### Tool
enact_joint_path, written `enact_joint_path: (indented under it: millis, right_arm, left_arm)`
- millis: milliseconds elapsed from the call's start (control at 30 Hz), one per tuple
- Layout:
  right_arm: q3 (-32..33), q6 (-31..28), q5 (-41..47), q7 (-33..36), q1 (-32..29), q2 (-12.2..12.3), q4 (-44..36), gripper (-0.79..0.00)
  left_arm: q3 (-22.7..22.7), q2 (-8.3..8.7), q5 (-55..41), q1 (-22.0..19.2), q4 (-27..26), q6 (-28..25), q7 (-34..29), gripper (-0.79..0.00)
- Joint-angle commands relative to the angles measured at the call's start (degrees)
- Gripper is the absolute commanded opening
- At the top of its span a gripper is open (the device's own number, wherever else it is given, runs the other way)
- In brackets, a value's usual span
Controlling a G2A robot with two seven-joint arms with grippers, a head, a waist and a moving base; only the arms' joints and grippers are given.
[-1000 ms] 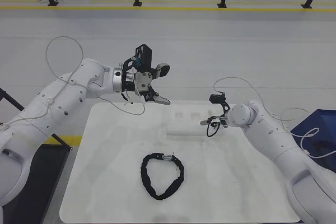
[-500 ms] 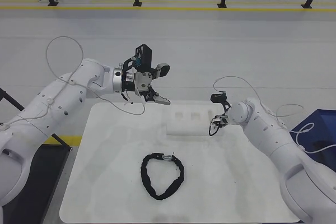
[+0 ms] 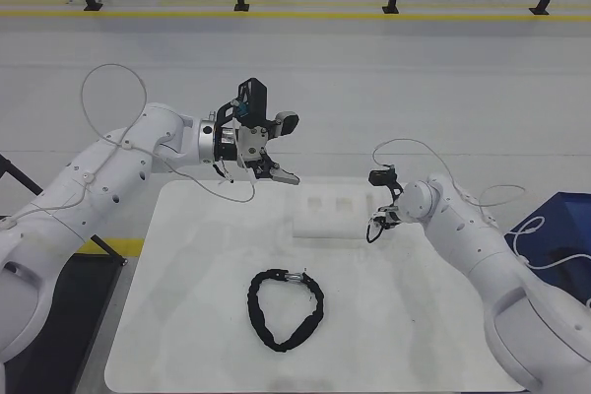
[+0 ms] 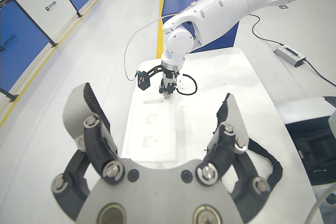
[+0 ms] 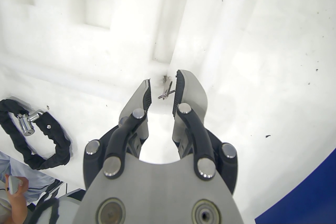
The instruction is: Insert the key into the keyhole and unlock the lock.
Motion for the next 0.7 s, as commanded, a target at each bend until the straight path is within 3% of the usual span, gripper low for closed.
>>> enact_joint_path:
  millis: [0, 167, 300, 667]
  right_arm:
    - [0.1, 0.0, -0.2, -0.2, -0.1, -0.2, 0.4, -0.653]
    - [0.3, -0.1, -1.0, -0.7, -0.1, -0.9, 1.7, -0.702]
    - [0.4, -0.1, -1.9, -1.4, 0.1, -1.3, 2.5, -0.785]
    - [0.3, -1.2, -6.2, -0.2, 1.9, -2.1, 1.8, -0.785]
  left_arm:
    - [0.0, 0.00, 0.0, 0.0, 0.0, 0.0, 0.0, 0.000]
    - [0.0, 0.00, 0.0, 0.0, 0.0, 0.0, 0.0, 0.000]
    - [0.0, 0.00, 0.0, 0.0, 0.0, 0.0, 0.0, 0.000]
    - [0.0, 0.00, 0.0, 0.0, 0.0, 0.0, 0.0, 0.000]
